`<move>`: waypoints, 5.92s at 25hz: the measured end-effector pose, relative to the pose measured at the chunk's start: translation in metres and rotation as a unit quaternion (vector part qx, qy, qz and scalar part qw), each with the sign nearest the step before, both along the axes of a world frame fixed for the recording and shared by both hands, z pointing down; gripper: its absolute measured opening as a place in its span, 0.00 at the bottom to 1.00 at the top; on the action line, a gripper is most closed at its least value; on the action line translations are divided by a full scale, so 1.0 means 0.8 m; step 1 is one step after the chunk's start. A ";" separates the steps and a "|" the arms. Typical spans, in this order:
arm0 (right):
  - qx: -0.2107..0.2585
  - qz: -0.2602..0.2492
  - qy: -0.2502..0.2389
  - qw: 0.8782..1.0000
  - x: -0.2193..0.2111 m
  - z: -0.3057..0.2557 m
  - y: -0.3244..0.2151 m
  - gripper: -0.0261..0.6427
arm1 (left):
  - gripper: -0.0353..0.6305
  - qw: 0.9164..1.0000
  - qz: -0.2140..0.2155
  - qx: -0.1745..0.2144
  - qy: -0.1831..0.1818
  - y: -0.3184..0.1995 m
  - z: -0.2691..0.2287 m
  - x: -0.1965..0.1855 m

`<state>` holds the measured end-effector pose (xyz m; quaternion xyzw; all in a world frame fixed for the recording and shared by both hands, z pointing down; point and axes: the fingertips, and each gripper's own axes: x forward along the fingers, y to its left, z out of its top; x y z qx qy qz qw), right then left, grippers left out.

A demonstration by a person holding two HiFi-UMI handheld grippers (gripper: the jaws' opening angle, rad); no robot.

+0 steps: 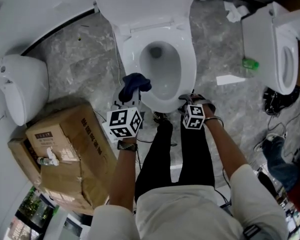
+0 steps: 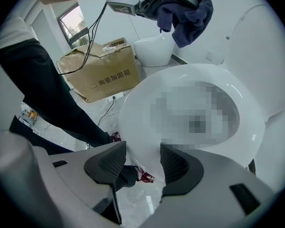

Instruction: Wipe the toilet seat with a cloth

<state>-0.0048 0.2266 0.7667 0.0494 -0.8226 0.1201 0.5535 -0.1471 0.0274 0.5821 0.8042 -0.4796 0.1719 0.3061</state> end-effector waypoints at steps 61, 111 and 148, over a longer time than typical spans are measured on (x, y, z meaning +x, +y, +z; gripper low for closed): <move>0.053 0.519 -0.255 0.814 0.196 -0.126 -0.238 0.11 | 0.12 0.998 0.014 0.061 -0.029 -0.208 0.195 0.223; 0.121 0.629 -0.234 0.731 0.178 -0.151 -0.093 0.11 | 0.12 0.904 0.421 -0.063 -0.038 0.184 0.220 0.270; 0.081 0.509 -0.251 0.819 0.094 -0.151 -0.199 0.11 | 0.12 0.808 0.550 -0.008 -0.210 0.172 0.221 0.079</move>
